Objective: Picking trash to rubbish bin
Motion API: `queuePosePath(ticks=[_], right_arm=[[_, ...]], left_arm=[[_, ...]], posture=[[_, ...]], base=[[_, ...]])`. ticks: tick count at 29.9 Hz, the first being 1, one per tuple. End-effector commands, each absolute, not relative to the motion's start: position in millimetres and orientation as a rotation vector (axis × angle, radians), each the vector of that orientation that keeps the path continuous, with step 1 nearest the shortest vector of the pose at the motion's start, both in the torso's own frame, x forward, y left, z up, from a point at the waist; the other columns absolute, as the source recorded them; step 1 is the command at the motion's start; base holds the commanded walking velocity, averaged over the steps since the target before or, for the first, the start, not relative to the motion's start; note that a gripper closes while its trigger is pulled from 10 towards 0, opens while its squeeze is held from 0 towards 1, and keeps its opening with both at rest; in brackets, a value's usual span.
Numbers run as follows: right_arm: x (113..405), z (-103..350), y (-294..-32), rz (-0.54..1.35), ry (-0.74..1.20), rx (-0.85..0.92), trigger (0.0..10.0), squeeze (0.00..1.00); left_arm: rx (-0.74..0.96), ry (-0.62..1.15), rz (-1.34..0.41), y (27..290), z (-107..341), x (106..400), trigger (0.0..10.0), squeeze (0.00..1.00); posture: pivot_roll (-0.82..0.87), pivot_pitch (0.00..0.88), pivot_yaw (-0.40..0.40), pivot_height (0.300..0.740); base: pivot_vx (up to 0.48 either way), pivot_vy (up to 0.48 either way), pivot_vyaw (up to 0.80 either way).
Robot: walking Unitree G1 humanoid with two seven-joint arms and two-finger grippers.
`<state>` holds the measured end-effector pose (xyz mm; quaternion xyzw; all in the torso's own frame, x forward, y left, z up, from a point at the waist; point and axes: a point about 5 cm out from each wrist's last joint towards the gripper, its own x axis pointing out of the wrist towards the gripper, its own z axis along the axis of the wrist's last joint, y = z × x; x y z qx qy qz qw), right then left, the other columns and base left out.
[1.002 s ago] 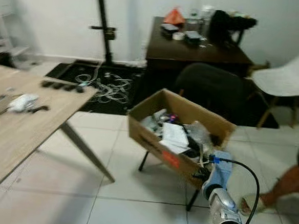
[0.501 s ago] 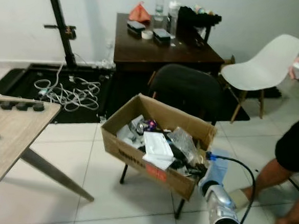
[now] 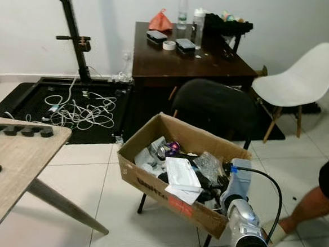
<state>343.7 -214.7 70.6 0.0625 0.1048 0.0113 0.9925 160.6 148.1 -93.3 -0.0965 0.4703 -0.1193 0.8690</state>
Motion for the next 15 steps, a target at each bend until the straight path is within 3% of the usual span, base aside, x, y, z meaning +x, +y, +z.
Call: queuePosePath(ticks=[1,15], right_arm=[[334.6,59.1,-224.2,-0.025,0.252,0.14,10.0,0.0],[332.4,51.9,-199.1,0.05,0.24,0.146,10.0,0.0]], left_arm=[[-0.199,1.031,-0.244,149.7,-98.1,149.6,10.0,0.0],[-0.168,1.064,-0.257,154.5,-102.1,137.8,10.0,0.0]], posture=[[-0.15,0.108,0.024,0.74],[-0.15,0.146,0.058,0.74]], base=[[0.0,0.0,-0.74],[0.0,0.0,-0.05]])
